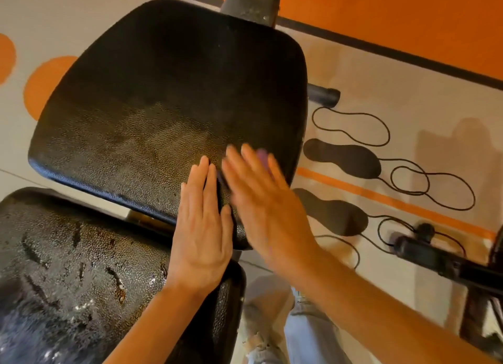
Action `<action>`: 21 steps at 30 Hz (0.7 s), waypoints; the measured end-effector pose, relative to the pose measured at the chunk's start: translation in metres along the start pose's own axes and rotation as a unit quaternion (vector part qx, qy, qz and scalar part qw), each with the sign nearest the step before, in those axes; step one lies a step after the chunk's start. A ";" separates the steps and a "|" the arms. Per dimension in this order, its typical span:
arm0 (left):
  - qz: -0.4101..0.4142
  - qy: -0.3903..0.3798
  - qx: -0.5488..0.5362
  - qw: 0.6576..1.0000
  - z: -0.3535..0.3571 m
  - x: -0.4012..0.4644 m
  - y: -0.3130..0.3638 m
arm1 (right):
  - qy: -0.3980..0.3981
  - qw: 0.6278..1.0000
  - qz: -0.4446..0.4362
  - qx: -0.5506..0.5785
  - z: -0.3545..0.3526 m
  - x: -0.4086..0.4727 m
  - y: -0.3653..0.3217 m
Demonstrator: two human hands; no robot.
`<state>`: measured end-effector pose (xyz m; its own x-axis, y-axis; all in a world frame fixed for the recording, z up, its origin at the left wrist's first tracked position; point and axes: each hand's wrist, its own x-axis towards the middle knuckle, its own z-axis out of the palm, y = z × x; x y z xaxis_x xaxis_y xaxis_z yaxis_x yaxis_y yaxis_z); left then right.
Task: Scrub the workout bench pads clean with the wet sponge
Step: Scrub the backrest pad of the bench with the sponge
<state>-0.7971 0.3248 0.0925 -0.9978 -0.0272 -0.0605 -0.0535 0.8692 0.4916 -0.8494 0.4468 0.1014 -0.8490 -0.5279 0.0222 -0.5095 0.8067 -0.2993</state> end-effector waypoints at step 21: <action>0.009 -0.010 -0.063 0.998 -0.019 0.003 -0.004 | 0.154 0.945 0.183 0.223 0.013 0.021 0.013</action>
<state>-0.8009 0.3124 0.1068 -0.9977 -0.0001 -0.0677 -0.0407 0.8009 0.5975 -0.8715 0.4426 0.0856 -0.9923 -0.0780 0.0962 -0.1234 0.6911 -0.7121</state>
